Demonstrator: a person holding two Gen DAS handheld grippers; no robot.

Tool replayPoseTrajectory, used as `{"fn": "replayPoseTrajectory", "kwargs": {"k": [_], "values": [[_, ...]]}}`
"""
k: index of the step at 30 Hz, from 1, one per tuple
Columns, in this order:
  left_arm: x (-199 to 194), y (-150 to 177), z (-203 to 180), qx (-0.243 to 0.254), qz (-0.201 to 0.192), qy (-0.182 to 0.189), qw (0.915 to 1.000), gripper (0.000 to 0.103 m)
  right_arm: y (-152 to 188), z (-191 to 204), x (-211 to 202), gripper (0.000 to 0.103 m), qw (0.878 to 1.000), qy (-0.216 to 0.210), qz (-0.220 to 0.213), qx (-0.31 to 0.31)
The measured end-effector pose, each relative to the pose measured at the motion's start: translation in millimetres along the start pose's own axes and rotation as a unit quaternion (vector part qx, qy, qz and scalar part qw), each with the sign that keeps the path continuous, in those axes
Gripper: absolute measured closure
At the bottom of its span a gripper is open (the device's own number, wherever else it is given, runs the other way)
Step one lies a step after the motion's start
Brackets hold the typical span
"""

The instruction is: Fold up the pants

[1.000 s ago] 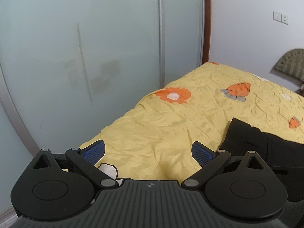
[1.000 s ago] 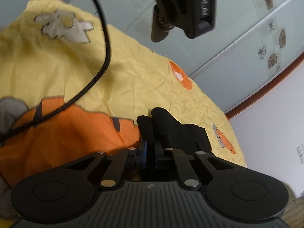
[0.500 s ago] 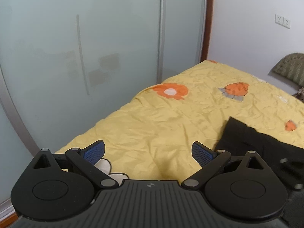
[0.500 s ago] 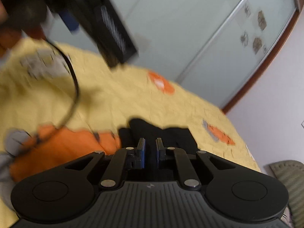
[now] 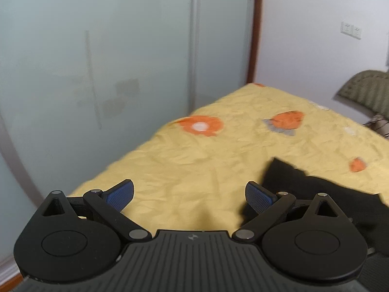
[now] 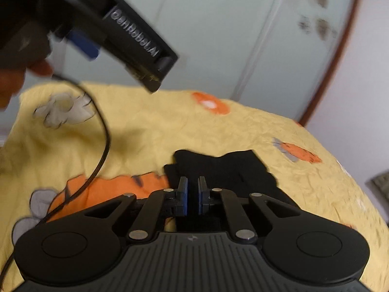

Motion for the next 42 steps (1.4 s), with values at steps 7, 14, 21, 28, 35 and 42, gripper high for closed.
{"fn": "replayPoseTrajectory", "kwargs": {"k": [7,14,21,28,35,42], "values": [[-18.3,16.5,-100.5,0.051,0.006,0.097,0.9939,0.003,43.0,-34.8,-69.8,0.095,0.994,-0.002,-0.006,0.108],[-54.6,99.7,-244.5,0.15,0.057,0.231,0.9598,0.003,216.3,-154.3,-210.9,0.095,0.92,0.221,0.068,0.316],[-57.7,204.6,-350.9,0.279,0.083,0.255,0.9221,0.007,355.8,-173.5,-292.7,0.095,0.845,0.279,0.144,0.434],[-81.4,225.5,-369.3,0.278,0.102,0.292,0.9095,0.006,414.0,-171.9,-418.8,0.064,0.726,0.371,0.034,0.578],[-95.1,240.1,-391.2,0.289,0.112,0.299,0.9025,0.004,486.0,-172.2,-453.1,0.056,0.582,0.344,-0.08,0.733],[-98.5,246.7,-396.0,0.307,0.108,0.295,0.8983,0.004,503.2,-186.3,-456.6,0.06,0.532,0.345,-0.145,0.76]]}}
Point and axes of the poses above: each gripper's, at about its wrist camera, not at the fingertips, and x roughly the way its jaws point, z to its left, y to its underside, the point moved 10 cm from there along x, roughly the way its jaws point, and after that the axes turned 6 degrees about -x, right-handed, at the moved point
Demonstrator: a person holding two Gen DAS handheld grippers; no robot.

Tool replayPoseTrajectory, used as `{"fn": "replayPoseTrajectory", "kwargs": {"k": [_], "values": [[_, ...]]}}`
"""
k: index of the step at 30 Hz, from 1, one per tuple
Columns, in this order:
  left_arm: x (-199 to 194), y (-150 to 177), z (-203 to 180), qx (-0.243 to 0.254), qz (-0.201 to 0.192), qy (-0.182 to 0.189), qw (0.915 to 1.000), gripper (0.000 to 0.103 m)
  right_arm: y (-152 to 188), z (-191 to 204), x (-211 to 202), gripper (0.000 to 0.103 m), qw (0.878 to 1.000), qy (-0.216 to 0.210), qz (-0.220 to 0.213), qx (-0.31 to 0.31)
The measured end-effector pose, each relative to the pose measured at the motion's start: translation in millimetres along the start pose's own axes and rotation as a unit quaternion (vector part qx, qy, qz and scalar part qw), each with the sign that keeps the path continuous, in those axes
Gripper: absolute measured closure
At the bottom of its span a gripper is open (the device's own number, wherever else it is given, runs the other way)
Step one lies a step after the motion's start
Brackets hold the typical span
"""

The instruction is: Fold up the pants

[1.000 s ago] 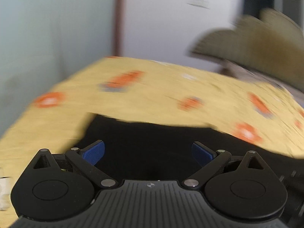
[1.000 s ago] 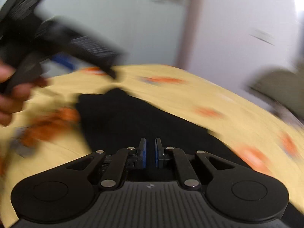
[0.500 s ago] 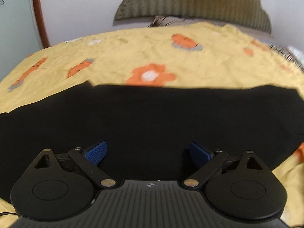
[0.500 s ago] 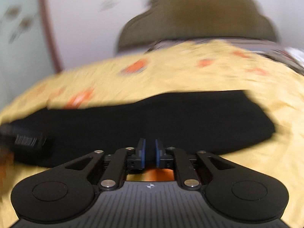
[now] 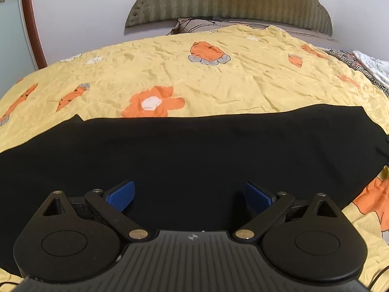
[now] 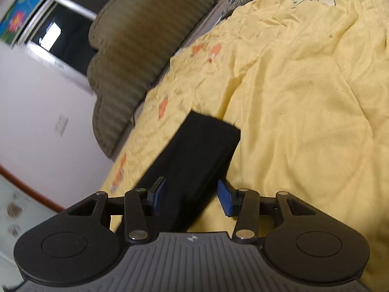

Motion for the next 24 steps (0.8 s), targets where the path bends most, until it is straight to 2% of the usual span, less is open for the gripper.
{"fn": "replayPoseTrajectory", "kwargs": {"k": [2,4,5,7,10,12,14,15,17,19,21,24], "values": [[0.3,-2.7,-0.1,-0.001,-0.002,0.0,1.0,0.004,-4.9,-3.2,8.0,0.064,1.0,0.005,-0.014,0.01],[1.2,-6.7,-0.9,-0.005,-0.002,0.005,1.0,0.005,-10.0,-9.4,17.2,0.079,0.999,0.015,-0.022,0.022],[1.1,-8.9,-1.6,-0.008,-0.002,0.008,0.9999,0.005,-9.1,-13.1,17.7,0.091,0.999,0.014,-0.021,0.028],[2.2,-15.1,-5.6,-0.017,0.004,0.028,0.9995,0.005,-7.7,-9.5,21.6,0.093,1.0,0.013,-0.016,0.014],[6.9,-27.0,-18.3,-0.052,0.036,0.093,0.9937,0.005,-9.5,17.6,24.4,0.094,0.997,0.017,-0.014,-0.079],[10.2,-36.8,-32.3,-0.09,0.065,0.157,0.9813,0.005,-4.4,49.6,21.9,0.094,0.983,0.02,-0.015,-0.183],[12.1,-47.9,-49.1,-0.125,0.086,0.223,0.9629,0.005,8.4,82.0,20.5,0.094,0.959,0.015,-0.01,-0.281],[13.8,-54.7,-60.3,-0.146,0.096,0.263,0.9488,0.004,16.9,96.8,21.2,0.094,0.946,0.011,-0.005,-0.325],[18.7,-62.7,-78.3,-0.182,0.112,0.315,0.9245,0.003,35.0,119.3,20.7,0.094,0.918,0.008,0.002,-0.398],[26.3,-68.7,-97.1,-0.213,0.127,0.352,0.9025,0.002,53.8,133.8,19.6,0.094,0.895,0.002,0.011,-0.446],[34.9,-70.5,-114.3,-0.23,0.139,0.376,0.8868,0.001,72.3,144.6,18.3,0.094,0.876,-0.012,0.022,-0.482],[49.8,-65.3,-131.2,-0.263,0.17,0.391,0.8655,0.003,100.1,155.7,11.2,0.094,0.851,-0.039,0.042,-0.522]]}}
Point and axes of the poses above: each gripper's, at about its wrist camera, not at the fingertips, and x roughly the way its jaws point, z to its left, y to its underside, the point moved 10 cm from there along x, roughly the way its jaws point, and after that the axes turned 6 degrees about -x, right-handed, at the moved point
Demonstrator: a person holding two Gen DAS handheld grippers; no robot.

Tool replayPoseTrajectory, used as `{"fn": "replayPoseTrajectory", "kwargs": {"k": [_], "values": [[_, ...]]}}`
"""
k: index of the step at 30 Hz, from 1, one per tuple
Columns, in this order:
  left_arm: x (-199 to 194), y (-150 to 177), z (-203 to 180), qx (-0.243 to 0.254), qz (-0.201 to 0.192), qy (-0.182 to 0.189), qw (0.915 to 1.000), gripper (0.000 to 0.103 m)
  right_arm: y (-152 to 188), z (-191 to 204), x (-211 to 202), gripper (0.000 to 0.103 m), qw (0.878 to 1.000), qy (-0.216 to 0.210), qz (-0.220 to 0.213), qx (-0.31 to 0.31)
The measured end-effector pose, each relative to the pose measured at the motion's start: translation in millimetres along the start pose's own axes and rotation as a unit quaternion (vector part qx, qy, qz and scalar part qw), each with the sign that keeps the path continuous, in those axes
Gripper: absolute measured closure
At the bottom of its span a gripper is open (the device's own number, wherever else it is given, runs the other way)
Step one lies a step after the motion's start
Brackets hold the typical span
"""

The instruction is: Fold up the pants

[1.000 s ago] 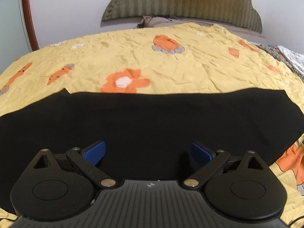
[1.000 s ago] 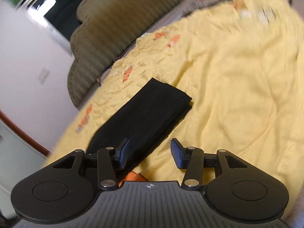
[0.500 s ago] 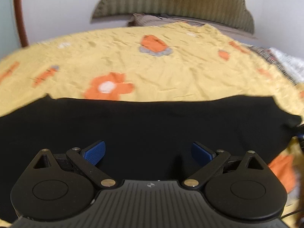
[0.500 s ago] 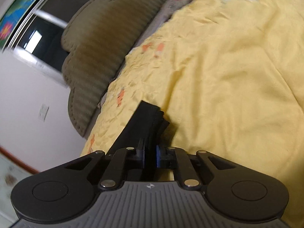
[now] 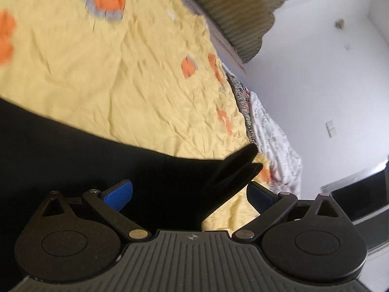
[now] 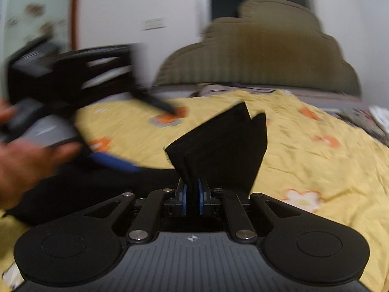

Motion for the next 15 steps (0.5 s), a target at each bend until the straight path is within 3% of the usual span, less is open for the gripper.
{"fn": "replayPoseTrajectory", "kwargs": {"k": [2,4,6,8,11,15], "values": [[6.7,1.7,6.3,-0.027,0.01,0.009,0.9996,0.008,-0.2,21.4,-3.1,0.094,0.999,-0.016,0.0,-0.05],[6.7,4.1,11.0,-0.026,0.015,0.014,0.9995,0.028,-0.9,38.7,-3.9,0.094,0.996,-0.021,0.0,-0.09],[0.5,2.0,24.5,-0.017,0.009,-0.029,0.9994,0.074,-2.5,46.9,-1.6,0.094,0.994,-0.019,0.0,-0.104],[-12.0,-1.3,36.1,-0.005,-0.006,-0.057,0.9983,0.087,-5.1,52.8,2.0,0.094,0.995,-0.024,0.002,-0.097],[-43.7,-9.8,44.2,0.037,-0.046,-0.093,0.9938,0.087,-10.1,67.7,10.1,0.094,0.995,-0.04,0.004,-0.086],[-93.9,-21.5,56.6,0.101,-0.095,-0.153,0.9784,0.087,-17.9,106.8,15.8,0.094,0.991,-0.085,-0.001,-0.099]]}}
Point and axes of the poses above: each gripper's, at about its wrist camera, not at the fingertips, and x roughly the way its jaws point, z to its left, y to its underside, the point moved 10 cm from there along x, roughly the way its jaws point, and after that the axes turned 6 degrees about -x, right-handed, at the moved point
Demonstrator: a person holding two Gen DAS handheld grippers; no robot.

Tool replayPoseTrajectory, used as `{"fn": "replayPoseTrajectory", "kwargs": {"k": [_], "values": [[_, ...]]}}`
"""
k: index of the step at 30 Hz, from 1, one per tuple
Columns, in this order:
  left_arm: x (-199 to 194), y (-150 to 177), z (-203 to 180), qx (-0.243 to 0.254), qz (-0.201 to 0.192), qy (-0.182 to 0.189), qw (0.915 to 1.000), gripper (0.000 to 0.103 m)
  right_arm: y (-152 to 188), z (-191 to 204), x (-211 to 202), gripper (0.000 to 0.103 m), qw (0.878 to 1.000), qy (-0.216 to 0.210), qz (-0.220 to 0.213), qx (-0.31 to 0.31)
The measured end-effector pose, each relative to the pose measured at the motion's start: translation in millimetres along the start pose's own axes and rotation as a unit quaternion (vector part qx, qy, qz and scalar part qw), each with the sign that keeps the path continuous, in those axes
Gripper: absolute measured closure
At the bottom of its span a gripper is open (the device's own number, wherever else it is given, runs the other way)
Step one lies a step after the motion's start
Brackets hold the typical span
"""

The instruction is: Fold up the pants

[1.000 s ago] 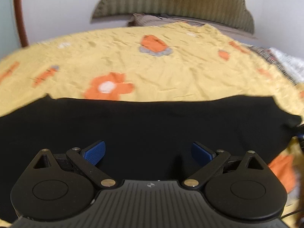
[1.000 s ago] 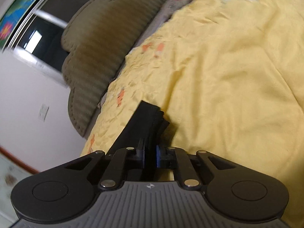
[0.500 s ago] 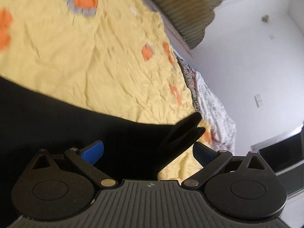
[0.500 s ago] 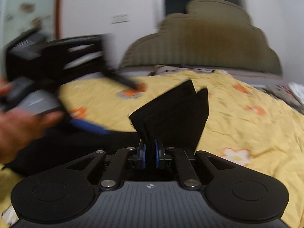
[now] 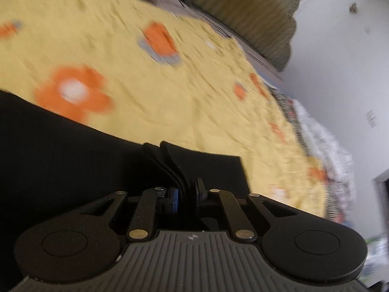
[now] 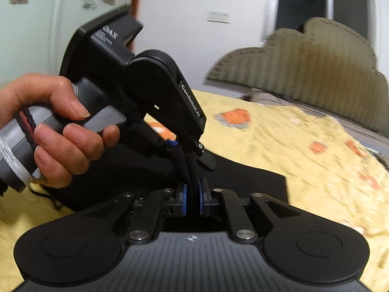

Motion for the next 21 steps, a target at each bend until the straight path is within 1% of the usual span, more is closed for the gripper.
{"fn": "replayPoseTrajectory", "kwargs": {"k": [2,4,5,8,9,10,12,13,14,15,16,17,18,19,20,21], "values": [[-14.8,-7.2,15.7,0.014,-0.023,-0.031,0.9992,0.086,-9.1,18.2,6.5,0.094,1.0,-0.028,-0.007,-0.005],[-28.1,-15.4,32.4,0.025,-0.044,-0.066,0.9966,0.086,-17.9,38.8,14.9,0.094,0.999,-0.046,-0.01,-0.021],[-34.3,-19.1,39.7,0.031,-0.055,-0.084,0.9945,0.086,-21.2,46.7,19.9,0.094,0.998,-0.055,-0.011,-0.026],[-49.6,-29.6,67.6,0.049,-0.083,-0.149,0.9841,0.085,-30.0,71.4,37.6,0.094,0.995,-0.091,-0.011,-0.037],[-55.2,-31.2,78.9,0.048,-0.083,-0.168,0.981,0.076,-29.8,79.7,44.5,0.094,0.994,-0.097,-0.006,-0.042],[-58.8,-33.1,87.2,0.044,-0.085,-0.187,0.9778,0.071,-27.5,87.4,52.5,0.094,0.994,-0.101,0.005,-0.047],[-74.6,-38.5,106.0,0.031,-0.097,-0.225,0.9689,0.046,-15.5,103.0,67.4,0.088,0.99,-0.113,0.052,-0.07],[-83.1,-41.8,112.1,0.026,-0.109,-0.234,0.9657,0.041,-12.7,108.7,66.9,0.087,0.987,-0.115,0.066,-0.087],[-93.5,-46.1,116.7,0.024,-0.127,-0.236,0.9631,0.038,-12.9,109.5,58.9,0.086,0.986,-0.117,0.059,-0.099],[-99.6,-50.1,118.1,0.026,-0.138,-0.235,0.9617,0.037,-16.3,106.5,46.7,0.086,0.985,-0.133,0.045,-0.096],[-101.9,-53.1,117.4,0.03,-0.14,-0.231,0.9623,0.036,-20.6,99.9,35.1,0.086,0.985,-0.155,0.034,-0.075],[-102.1,-54.0,114.4,0.036,-0.136,-0.225,0.9643,0.034,-25.6,87.4,26.6,0.086,0.985,-0.164,0.024,-0.043],[-96.3,-53.8,109.2,0.042,-0.125,-0.214,0.9679,0.031,-29.8,69.3,22.5,0.086,0.988,-0.154,0.016,-0.011],[-85.5,-51.9,103.2,0.047,-0.109,-0.201,0.9724,0.03,-32.7,52.8,22.4,0.086,0.991,-0.13,0.012,0.015],[-74.6,-48.0,98.6,0.052,-0.092,-0.192,0.9757,0.028,-32.6,38.7,26.5,0.086,0.994,-0.106,0.014,0.029],[-59.8,-42.5,94.7,0.063,-0.073,-0.188,0.9774,0.027,-27.7,29.6,33.3,0.086,0.995,-0.086,0.027,0.036]]}}
Point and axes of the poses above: each gripper's, at about its wrist camera, not at the fingertips, and x roughly the way its jaws point, z to its left, y to its underside, the point moved 10 cm from there along x, roughly the way its jaws point, and after that the axes turned 6 degrees about -x, right-handed, at the moved point
